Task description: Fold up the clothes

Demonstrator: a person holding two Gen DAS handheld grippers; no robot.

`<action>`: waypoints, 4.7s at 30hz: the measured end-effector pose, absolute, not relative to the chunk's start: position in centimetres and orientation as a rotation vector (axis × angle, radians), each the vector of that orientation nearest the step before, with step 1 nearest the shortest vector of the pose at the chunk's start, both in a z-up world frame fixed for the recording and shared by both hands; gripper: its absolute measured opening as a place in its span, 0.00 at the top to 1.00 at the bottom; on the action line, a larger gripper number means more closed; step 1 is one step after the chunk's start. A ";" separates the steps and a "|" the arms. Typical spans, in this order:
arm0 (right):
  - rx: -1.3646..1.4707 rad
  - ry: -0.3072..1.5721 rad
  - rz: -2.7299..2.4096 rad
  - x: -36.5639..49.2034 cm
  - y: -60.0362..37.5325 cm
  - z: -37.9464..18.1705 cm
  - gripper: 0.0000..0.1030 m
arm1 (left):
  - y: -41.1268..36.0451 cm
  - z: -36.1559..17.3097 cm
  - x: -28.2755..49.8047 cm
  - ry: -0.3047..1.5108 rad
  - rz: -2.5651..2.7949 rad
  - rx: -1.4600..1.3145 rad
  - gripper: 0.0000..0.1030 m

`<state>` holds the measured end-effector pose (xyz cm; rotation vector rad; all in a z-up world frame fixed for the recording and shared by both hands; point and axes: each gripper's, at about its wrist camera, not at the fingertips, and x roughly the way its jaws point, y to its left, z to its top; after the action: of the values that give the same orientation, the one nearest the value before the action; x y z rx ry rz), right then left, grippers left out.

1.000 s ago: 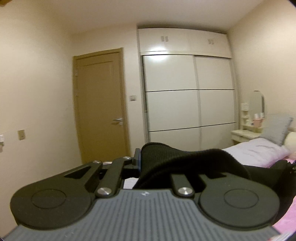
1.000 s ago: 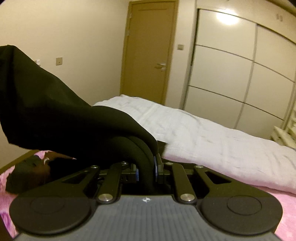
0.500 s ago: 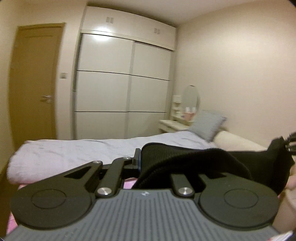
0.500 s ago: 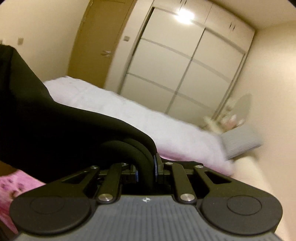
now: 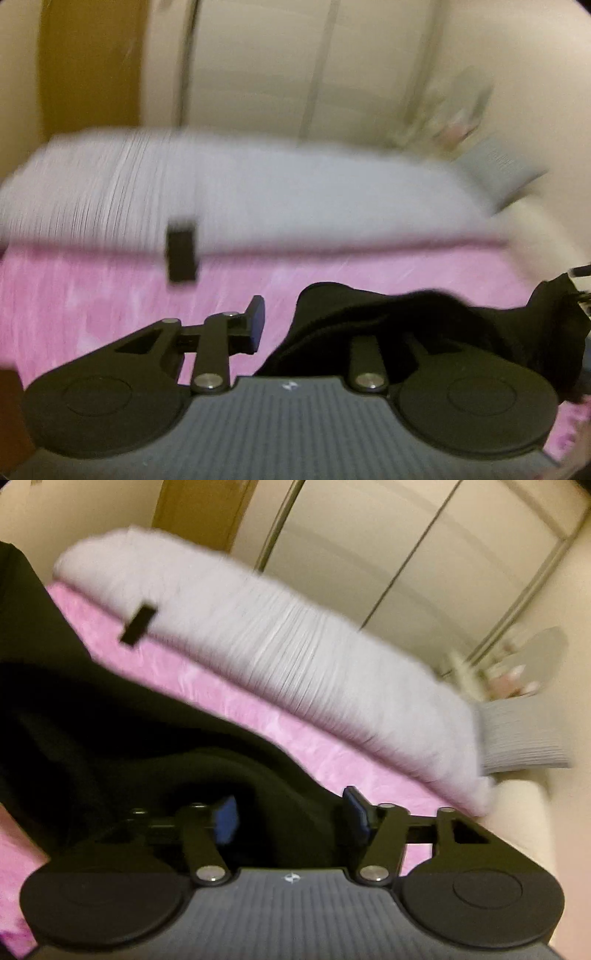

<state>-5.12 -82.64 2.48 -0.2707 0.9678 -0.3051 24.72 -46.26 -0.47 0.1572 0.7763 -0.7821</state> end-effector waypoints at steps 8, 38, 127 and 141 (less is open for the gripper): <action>0.006 1.026 -0.212 -2.8 -90.1 -12.5 0.31 | -51.7 -13.5 23.5 0.898 -0.602 0.291 0.58; 0.851 0.900 -0.047 -13.2 -84.7 -11.7 0.96 | -51.4 -20.0 4.6 1.010 -1.015 0.400 0.39; 0.703 1.497 -0.119 -40.2 -81.1 -18.6 0.91 | -38.8 -18.0 -17.8 0.903 -1.262 1.087 0.78; 0.726 1.534 -0.143 -38.0 -78.7 -18.0 0.65 | -42.9 -19.3 -13.6 0.823 -1.375 1.067 0.71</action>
<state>-38.05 -78.74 -17.98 0.7257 1.5341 -0.1426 -13.56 -42.95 -19.26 1.0671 0.8234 -1.3748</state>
